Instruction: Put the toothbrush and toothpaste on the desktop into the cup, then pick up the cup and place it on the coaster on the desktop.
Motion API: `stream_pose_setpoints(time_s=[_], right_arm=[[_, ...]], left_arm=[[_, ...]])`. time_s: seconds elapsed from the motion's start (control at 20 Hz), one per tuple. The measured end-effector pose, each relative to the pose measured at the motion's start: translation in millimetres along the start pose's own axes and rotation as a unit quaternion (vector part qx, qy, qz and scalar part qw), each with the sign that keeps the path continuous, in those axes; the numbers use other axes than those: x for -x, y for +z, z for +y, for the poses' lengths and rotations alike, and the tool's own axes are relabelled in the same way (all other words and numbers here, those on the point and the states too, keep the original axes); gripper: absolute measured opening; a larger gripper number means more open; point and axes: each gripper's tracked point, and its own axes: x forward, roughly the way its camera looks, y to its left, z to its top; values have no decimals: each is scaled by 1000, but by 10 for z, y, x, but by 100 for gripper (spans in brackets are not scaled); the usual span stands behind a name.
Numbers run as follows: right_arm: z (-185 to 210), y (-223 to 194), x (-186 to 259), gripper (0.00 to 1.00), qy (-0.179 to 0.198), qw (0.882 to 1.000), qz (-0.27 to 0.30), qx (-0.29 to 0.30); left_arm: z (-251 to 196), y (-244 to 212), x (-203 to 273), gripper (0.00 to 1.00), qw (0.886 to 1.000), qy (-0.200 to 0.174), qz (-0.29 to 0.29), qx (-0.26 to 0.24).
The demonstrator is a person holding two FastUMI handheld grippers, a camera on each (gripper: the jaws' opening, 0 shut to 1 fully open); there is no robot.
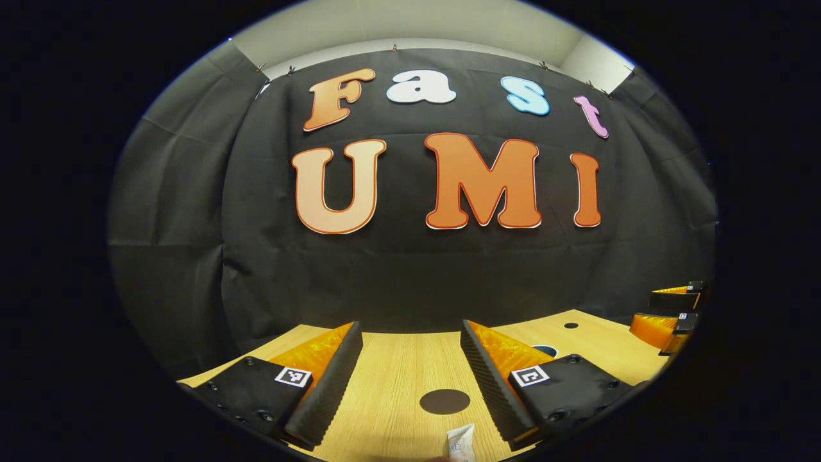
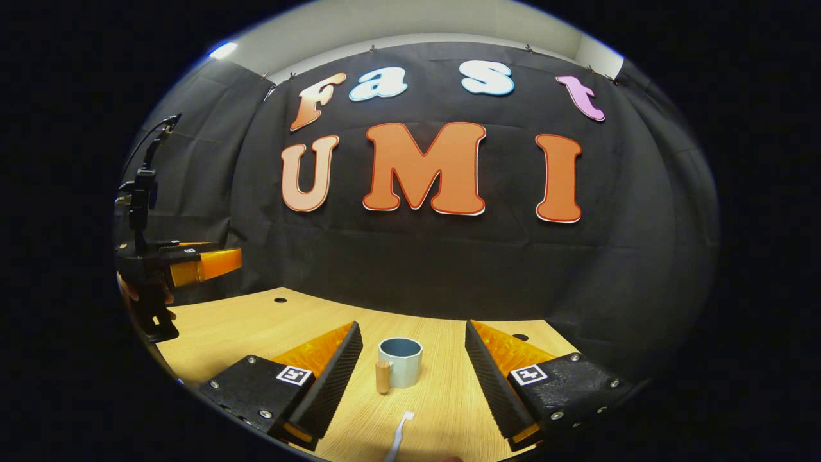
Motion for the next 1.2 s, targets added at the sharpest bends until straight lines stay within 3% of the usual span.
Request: stream_pose_setpoints(time_s=[0.3, 0.55, 1.2], right_arm=[[-11, -4, 1, 97, -1, 1000, 5, -3], [-33, -90, -7, 96, -8, 1000, 23, -3], [-4, -897, 34, 96, -9, 985, 168, -31]], left_arm=[[35, 47, 15, 97, 1000, 1, -3, 1], [-32, -95, 2, 97, 1000, -11, 26, 4], [-217, -809, 33, 98, 988, -50, 148, -2]])
